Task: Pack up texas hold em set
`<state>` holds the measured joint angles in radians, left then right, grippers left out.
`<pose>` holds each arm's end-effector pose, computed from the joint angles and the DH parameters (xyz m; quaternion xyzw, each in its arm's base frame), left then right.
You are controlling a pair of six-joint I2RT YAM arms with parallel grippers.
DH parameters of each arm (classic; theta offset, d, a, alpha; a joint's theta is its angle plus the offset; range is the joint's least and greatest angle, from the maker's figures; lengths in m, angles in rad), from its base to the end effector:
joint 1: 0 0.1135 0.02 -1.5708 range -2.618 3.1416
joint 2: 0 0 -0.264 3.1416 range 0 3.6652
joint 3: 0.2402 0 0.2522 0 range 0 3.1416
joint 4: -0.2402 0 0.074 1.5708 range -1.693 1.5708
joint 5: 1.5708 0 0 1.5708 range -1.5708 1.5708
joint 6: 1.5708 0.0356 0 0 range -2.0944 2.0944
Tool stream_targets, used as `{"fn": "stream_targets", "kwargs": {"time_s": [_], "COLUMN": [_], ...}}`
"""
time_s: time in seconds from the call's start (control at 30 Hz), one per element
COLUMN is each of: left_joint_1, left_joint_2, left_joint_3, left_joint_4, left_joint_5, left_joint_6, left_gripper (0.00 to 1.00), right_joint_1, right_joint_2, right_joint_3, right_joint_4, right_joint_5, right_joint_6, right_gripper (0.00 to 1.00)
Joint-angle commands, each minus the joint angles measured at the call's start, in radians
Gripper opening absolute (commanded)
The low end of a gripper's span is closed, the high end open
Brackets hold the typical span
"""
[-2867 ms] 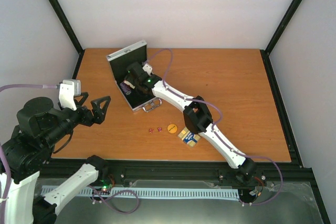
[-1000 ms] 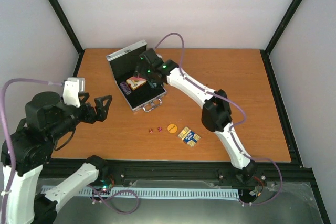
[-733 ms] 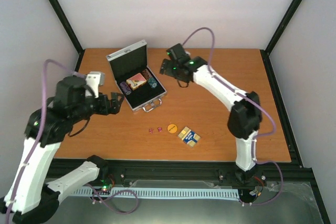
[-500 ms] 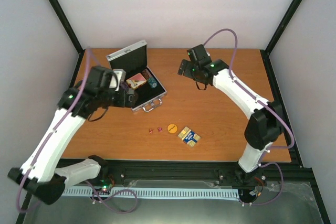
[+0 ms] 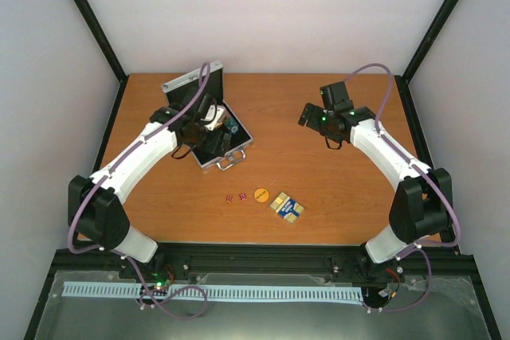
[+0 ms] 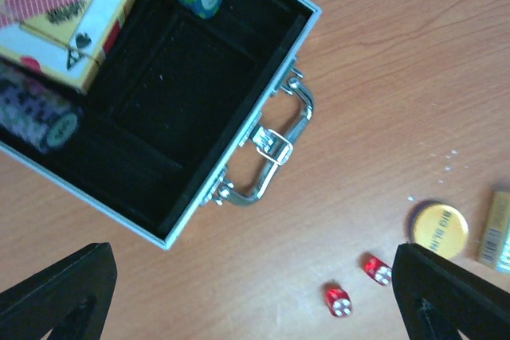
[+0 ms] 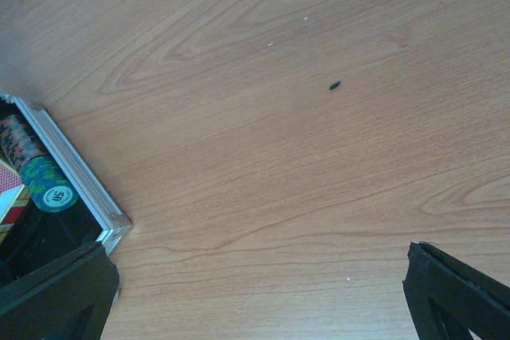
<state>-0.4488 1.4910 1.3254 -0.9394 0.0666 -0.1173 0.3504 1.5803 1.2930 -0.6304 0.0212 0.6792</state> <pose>0.2689 -0.1321 0.2976 0.1680 0.9579 -0.0955 0.2124 0.3206 0.1164 0.2786 0.1584 0.9338 0.1492 0.2841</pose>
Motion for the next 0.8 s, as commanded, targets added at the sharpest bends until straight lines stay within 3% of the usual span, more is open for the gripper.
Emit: {"fn": "stream_targets", "kwargs": {"time_s": [0.0, 0.23, 0.57, 0.77], "left_joint_1": [0.011, 0.106, 0.15, 0.153], "left_joint_2": [0.052, 0.23, 0.482, 0.509], "left_joint_3": [0.022, 0.136, 0.383, 0.335], "left_joint_4": [0.127, 0.146, 0.079, 0.099], "left_joint_5": [-0.06, 0.044, 0.053, 0.021], "left_joint_6": [0.202, 0.328, 0.422, 0.42], "left_gripper": [0.98, 0.99, 0.98, 0.98], "right_joint_1": [-0.054, -0.104, -0.221, -0.28], "right_joint_2": [-0.049, -0.05, -0.066, -0.073], "right_joint_3": [-0.04, -0.053, -0.101, -0.126], "right_joint_4": [0.068, 0.073, 0.104, 0.113], "right_joint_5": [-0.075, -0.122, -0.202, -0.224], "right_joint_6": [-0.028, -0.062, -0.095, -0.111], "right_gripper": [1.0, 1.0, 1.0, 1.0]}}
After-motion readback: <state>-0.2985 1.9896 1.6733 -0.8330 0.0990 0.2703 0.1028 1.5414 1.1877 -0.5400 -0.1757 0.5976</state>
